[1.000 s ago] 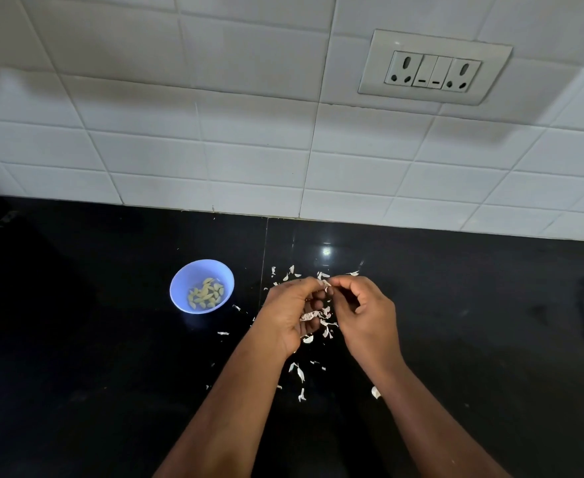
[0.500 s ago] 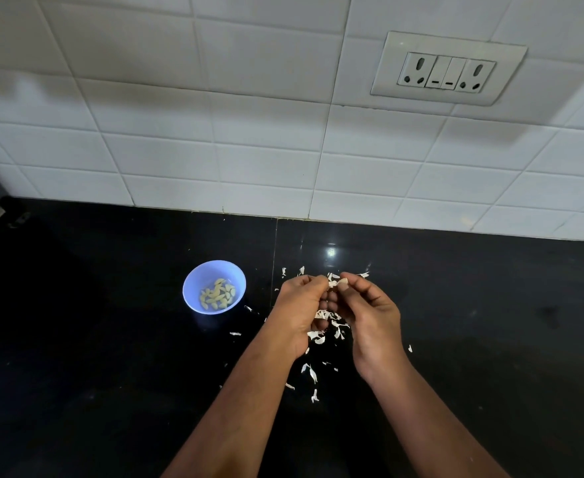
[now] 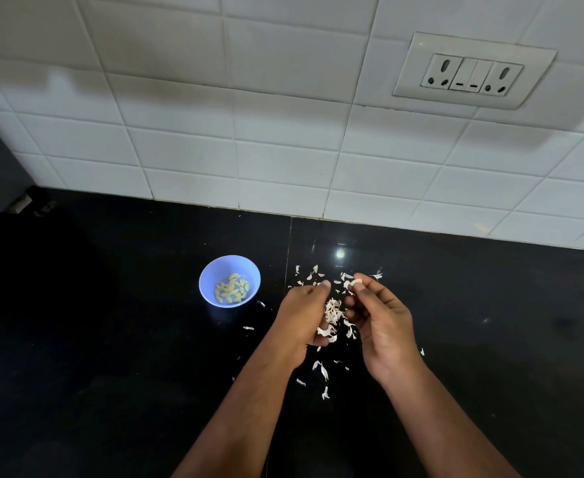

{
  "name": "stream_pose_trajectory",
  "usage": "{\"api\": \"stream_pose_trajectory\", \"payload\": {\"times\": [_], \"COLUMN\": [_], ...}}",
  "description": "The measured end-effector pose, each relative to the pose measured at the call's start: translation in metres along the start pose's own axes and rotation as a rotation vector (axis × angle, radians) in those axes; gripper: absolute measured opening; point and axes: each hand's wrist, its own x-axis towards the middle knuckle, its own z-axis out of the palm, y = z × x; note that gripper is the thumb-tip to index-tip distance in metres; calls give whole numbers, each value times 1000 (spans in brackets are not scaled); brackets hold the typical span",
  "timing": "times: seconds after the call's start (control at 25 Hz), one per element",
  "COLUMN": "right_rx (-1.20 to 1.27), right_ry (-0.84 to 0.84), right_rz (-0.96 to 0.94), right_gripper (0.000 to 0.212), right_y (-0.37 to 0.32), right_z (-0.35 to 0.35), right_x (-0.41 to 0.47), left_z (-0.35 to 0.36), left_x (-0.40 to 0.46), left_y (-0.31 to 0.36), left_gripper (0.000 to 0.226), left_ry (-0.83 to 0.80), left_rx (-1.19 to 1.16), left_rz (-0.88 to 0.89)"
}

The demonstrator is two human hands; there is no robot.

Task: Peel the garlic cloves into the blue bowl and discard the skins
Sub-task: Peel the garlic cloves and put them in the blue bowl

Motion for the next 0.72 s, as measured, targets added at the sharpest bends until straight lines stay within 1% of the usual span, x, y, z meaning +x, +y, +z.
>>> {"api": "stream_pose_trajectory", "payload": {"times": [0.08,0.16,0.2,0.24,0.36,0.4,0.52,0.6,0.72], "right_rx": [-83,-168,-196,-220,-278,-276,-206,-146,-188], "right_ry": [11,16,13,8,-12,-23,-50,-58,-78], "right_rz": [-57,-113,-133,-148,-164,-152,-85,-61,-96], "right_gripper": [18,17,17,16,15,15,17,20,21], "right_y": [-1,-5,-7,-9,-11,-10,-6,-7,-12], "right_z": [-2,-5,-6,-7,-6,-4,1,3,2], "right_x": [0,0,-1,-1,-4,-5,-13,-16,-14], "left_z": [1,1,2,3,8,11,17,16,11], "left_x": [0,-1,-3,-5,-9,-9,-9,-8,-7], "left_y": [-8,-14,-14,-14,-8,-8,-11,-14,-15], "left_gripper": [25,9,7,12,40,42,34,33,32], "left_ry": [-11,11,24,23,-54,-80,-110,-105,-115], "left_rx": [80,107,98,75,-12,-21,-27,-24,27], "left_rz": [61,127,152,167,166,182,285,347,425]}}
